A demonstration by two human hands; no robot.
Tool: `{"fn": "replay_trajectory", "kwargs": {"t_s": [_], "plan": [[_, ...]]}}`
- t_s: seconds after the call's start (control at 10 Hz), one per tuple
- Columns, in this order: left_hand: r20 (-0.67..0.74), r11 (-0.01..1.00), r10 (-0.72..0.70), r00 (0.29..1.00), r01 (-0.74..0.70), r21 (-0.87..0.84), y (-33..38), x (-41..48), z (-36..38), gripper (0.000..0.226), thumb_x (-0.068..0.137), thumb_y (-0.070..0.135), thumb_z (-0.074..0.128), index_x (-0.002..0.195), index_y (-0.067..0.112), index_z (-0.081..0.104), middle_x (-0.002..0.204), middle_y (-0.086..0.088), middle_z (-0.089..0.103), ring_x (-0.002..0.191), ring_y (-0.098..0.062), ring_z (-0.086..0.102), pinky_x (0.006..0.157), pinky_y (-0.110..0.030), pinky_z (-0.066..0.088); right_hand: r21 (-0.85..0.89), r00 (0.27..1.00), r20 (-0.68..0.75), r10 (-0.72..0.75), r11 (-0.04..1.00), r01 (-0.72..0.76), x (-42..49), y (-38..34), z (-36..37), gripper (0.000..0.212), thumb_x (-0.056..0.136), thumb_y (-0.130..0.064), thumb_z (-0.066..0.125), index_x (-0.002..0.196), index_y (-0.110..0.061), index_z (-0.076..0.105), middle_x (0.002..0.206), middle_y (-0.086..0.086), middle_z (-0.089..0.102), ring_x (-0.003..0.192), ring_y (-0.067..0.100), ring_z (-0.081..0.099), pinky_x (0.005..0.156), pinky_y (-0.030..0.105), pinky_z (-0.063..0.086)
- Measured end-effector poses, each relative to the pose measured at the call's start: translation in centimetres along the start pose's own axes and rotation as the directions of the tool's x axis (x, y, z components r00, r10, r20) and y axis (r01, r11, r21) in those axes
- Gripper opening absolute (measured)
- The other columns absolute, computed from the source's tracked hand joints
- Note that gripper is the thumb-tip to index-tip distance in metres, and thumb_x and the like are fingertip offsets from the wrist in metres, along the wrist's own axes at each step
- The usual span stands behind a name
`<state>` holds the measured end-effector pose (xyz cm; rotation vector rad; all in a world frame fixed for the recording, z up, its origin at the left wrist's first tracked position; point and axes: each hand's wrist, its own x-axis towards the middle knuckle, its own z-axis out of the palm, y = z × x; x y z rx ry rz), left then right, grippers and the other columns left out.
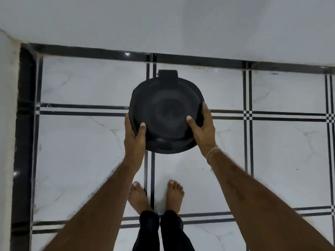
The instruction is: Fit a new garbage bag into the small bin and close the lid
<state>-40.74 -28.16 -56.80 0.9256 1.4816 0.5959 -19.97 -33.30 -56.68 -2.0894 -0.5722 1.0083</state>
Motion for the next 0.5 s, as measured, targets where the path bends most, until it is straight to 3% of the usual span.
{"fn": "replay_trajectory", "kwargs": {"t_s": [0.1, 0.2, 0.4, 0.5], "plan": [[-0.084, 0.997, 0.005, 0.996, 0.001, 0.074, -1.5, -0.5, 0.1, 0.068, 0.106, 0.035, 0.056, 0.164, 0.030, 0.021, 0.165, 0.008, 0.038, 0.148, -0.017, 0.041, 0.120, -0.036, 0.039, -0.171, 0.999, 0.023, -0.041, 0.984, 0.044, 0.0, 1.3, 0.8, 0.082, 0.099, -0.043, 0.066, 0.166, -0.033, 0.019, 0.176, -0.003, 0.011, 0.162, 0.012, 0.007, 0.119, 0.019, 0.011], [-0.121, 0.991, 0.018, 0.993, -0.002, 0.133, -2.1, -0.8, -0.1, 0.070, 0.104, 0.040, 0.057, 0.164, 0.031, 0.023, 0.164, 0.007, 0.040, 0.148, -0.021, 0.043, 0.118, -0.033, 0.039, -0.226, 0.996, 0.054, -0.071, 0.971, 0.081, -0.2, 1.7, 0.8, 0.083, 0.100, -0.048, 0.063, 0.167, -0.032, 0.017, 0.176, -0.002, 0.007, 0.162, 0.013, 0.005, 0.116, 0.019, 0.011], [-0.103, 0.950, -0.006, 0.995, 0.038, 0.311, 1.4, -1.9, -1.0, 0.067, 0.102, 0.042, 0.059, 0.161, 0.028, 0.030, 0.159, 0.002, 0.048, 0.144, -0.027, 0.047, 0.115, -0.039, 0.040, -0.337, 0.992, 0.124, -0.017, 0.940, 0.058, -1.3, -1.9, -1.2, 0.081, 0.101, -0.049, 0.059, 0.167, -0.028, 0.017, 0.176, 0.002, 0.009, 0.163, 0.022, 0.007, 0.126, 0.037, 0.019], [-0.055, 0.912, 0.116, 0.992, -0.084, 0.402, 6.3, -3.7, -2.1, 0.068, 0.101, 0.043, 0.060, 0.160, 0.024, 0.032, 0.161, -0.001, 0.045, 0.146, -0.027, 0.044, 0.114, -0.036, 0.038, -0.310, 0.988, 0.118, -0.098, 0.942, 0.130, -3.6, -6.2, -3.3, 0.071, 0.103, -0.049, 0.055, 0.164, -0.027, 0.027, 0.174, 0.002, 0.020, 0.162, 0.023, 0.014, 0.127, 0.042, 0.023]]}}
